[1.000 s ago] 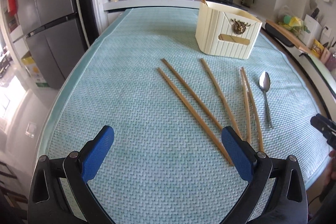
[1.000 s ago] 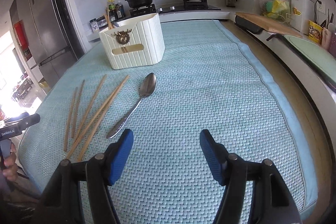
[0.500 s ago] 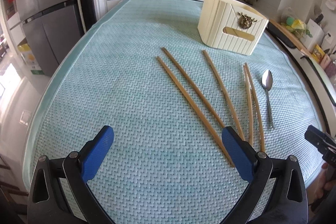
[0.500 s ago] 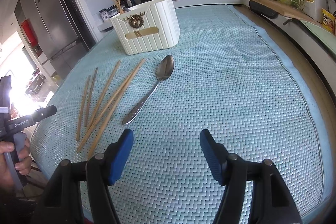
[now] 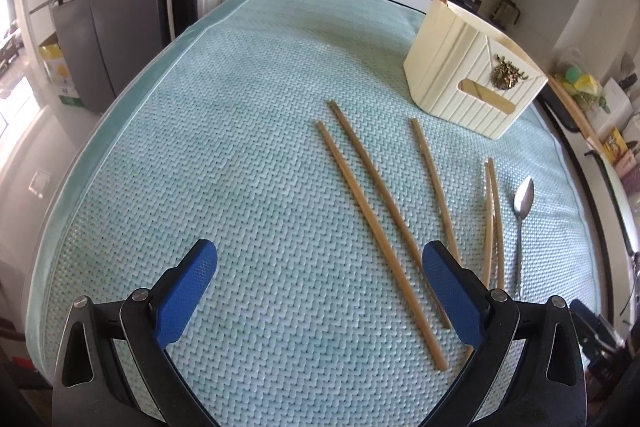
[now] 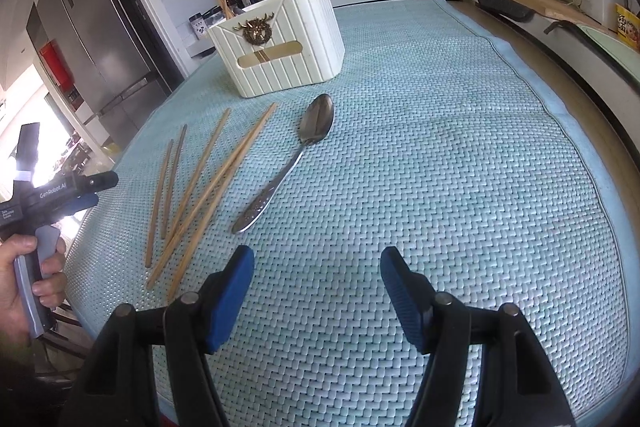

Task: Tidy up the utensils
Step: 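Withdraw both open tools from the holder back over the loose chopsticks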

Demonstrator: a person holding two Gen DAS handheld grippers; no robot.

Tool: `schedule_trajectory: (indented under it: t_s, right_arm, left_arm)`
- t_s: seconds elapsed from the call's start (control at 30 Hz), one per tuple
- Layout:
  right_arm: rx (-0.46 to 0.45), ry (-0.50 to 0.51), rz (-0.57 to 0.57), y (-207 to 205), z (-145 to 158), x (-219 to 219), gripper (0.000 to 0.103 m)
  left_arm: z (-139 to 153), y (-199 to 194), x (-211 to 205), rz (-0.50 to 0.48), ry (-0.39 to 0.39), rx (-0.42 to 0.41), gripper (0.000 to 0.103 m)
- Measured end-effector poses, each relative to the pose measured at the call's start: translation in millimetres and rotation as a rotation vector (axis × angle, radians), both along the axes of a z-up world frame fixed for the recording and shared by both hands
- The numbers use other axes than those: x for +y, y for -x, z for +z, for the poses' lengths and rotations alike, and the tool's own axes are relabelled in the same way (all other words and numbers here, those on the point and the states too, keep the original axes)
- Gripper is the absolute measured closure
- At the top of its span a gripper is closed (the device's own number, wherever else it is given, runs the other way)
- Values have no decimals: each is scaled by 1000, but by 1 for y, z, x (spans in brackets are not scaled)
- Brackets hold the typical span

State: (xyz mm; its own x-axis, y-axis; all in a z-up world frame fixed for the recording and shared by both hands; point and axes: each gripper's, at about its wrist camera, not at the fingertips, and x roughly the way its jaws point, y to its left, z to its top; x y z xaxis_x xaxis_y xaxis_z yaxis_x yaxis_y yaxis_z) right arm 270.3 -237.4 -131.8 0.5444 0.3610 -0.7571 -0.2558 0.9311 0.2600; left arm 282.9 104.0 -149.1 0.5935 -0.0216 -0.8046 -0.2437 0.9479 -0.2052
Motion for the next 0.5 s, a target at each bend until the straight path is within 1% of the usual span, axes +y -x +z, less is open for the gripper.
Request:
schedule_trajectory:
  t_s: [0.07, 0.13, 0.27, 0.5]
  right_arm:
    - [3, -9, 1, 1, 0, 0, 36]
    - [-4, -12, 3, 2, 2, 0, 36]
    - [-18, -15, 2, 7, 7, -3, 36]
    - [-17, -13, -14, 11, 9, -11, 36]
  left_arm:
    - [-2, -9, -4, -7, -5, 3, 1]
    - [-5, -18, -9, -9, -26, 10, 1]
    - [-15, -35, -14, 1, -49, 41, 1]
    - [-31, -47, -15, 23, -90, 88, 1]
